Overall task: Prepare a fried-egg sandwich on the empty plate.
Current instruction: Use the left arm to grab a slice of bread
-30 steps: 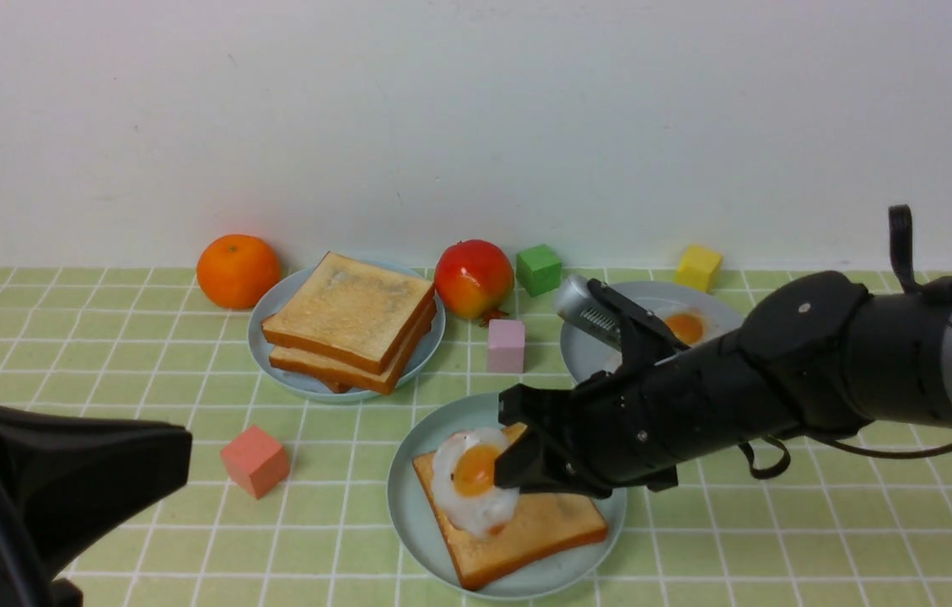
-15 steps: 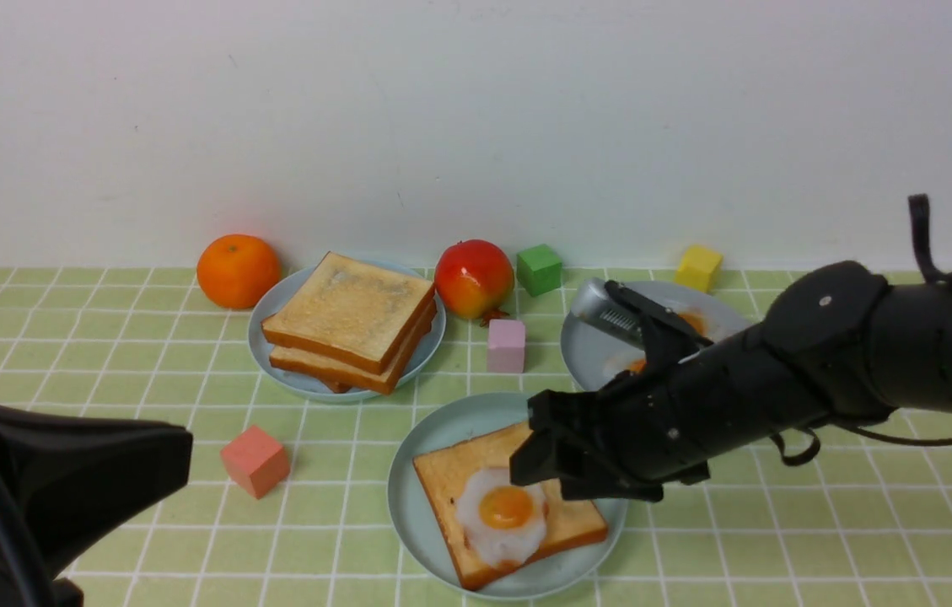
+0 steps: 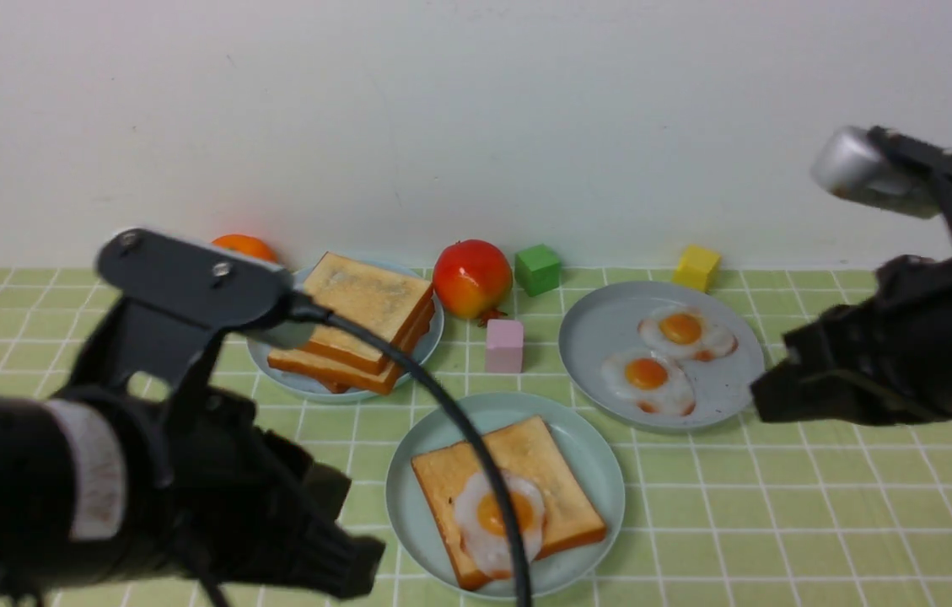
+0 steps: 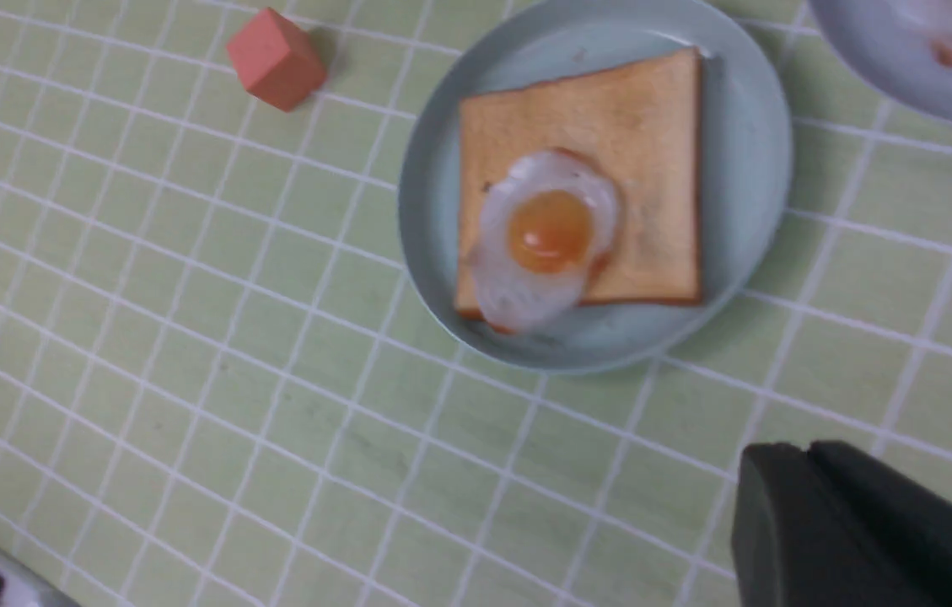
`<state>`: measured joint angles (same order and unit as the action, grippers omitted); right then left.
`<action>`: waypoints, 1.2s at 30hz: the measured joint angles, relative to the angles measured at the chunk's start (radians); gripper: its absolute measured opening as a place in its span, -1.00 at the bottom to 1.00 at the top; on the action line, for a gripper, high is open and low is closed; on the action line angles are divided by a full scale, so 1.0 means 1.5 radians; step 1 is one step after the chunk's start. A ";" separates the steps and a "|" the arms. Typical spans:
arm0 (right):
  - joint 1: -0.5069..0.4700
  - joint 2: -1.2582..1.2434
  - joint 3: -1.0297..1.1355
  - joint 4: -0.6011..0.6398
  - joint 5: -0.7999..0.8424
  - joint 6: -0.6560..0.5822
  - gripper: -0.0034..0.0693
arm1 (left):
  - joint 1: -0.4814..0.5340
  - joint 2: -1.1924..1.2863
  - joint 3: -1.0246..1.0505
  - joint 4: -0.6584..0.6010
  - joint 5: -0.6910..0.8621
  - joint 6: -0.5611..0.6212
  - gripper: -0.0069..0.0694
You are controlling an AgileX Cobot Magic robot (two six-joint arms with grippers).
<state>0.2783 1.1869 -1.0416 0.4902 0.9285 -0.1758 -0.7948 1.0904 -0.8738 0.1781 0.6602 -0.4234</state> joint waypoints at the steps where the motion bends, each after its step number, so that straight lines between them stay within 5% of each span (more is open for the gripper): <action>1: 0.002 -0.011 0.000 -0.014 0.005 0.009 -0.79 | 0.012 0.011 -0.010 -0.007 -0.001 0.006 -0.85; 7: 0.014 -0.153 0.001 -0.114 0.068 0.074 -0.84 | 0.203 0.187 -0.151 -0.172 -0.001 0.246 -0.85; 13: 0.014 -0.223 0.001 -0.124 0.090 0.066 -0.82 | 0.276 0.367 -0.288 -0.231 -0.001 0.375 -0.85; 19: 0.014 -0.248 0.001 -0.127 0.099 0.062 -0.81 | 0.280 0.508 -0.415 -0.164 0.002 0.387 -0.65; 28: 0.014 -0.249 0.001 -0.127 0.112 0.062 -0.78 | 0.280 0.620 -0.474 -0.087 -0.053 0.388 0.16; 36: 0.014 -0.250 0.001 -0.127 0.112 0.064 -0.77 | 0.280 0.683 -0.475 -0.069 -0.099 0.388 0.29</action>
<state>0.2998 0.8117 -1.0407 0.2994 1.0968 -0.0802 -0.3753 2.1147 -1.5858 0.0751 0.5113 0.1585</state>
